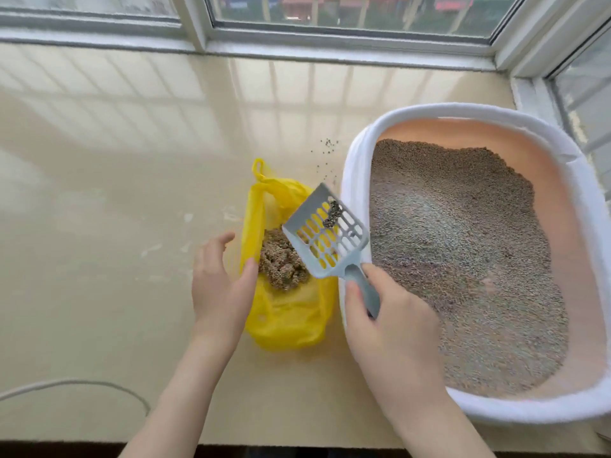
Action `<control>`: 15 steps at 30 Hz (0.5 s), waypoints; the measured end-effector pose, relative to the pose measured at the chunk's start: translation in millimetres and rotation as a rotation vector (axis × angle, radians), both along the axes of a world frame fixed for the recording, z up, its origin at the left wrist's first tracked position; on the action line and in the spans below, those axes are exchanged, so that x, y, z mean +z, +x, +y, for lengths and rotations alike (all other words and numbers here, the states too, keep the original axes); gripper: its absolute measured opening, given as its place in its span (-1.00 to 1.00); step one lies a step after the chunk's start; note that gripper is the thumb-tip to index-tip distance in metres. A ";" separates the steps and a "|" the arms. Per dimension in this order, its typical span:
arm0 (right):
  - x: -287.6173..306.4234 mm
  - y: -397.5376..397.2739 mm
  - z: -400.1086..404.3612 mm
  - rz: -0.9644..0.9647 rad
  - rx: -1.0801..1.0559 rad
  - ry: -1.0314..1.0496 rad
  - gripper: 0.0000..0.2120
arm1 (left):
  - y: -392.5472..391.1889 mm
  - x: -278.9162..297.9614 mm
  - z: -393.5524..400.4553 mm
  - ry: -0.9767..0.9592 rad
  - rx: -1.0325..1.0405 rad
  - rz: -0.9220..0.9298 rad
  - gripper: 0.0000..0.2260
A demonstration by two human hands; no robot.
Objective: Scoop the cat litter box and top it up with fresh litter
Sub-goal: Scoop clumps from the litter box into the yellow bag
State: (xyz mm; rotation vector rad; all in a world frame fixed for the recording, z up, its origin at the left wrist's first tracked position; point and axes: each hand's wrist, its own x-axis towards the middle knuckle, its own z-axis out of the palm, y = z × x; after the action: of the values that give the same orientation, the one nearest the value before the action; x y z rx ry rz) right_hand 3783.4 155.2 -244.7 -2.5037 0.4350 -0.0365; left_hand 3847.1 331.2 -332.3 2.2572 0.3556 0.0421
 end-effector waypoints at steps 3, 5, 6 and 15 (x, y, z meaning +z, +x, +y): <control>-16.7 3.6 24.7 0.077 0.091 -0.267 -0.93 | 0.1 -12.6 9.9 -0.103 0.039 0.197 -0.55; -25.7 5.7 34.2 0.119 0.117 -0.382 -0.86 | -1.3 -16.7 12.3 -0.174 0.044 0.237 -0.54; -29.0 6.4 37.3 0.140 0.136 -0.423 -0.80 | -2.0 -17.8 13.0 -0.198 0.048 0.239 -0.55; -31.4 3.7 29.6 0.033 0.119 -0.463 -0.78 | -3.5 -12.0 13.7 -0.207 0.045 0.159 -0.63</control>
State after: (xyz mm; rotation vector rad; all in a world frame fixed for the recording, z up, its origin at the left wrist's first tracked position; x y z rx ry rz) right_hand 3787.1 184.8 -276.2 -2.9852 0.3161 -0.0544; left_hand 3843.6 344.8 -344.4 2.0527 0.4738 -0.1458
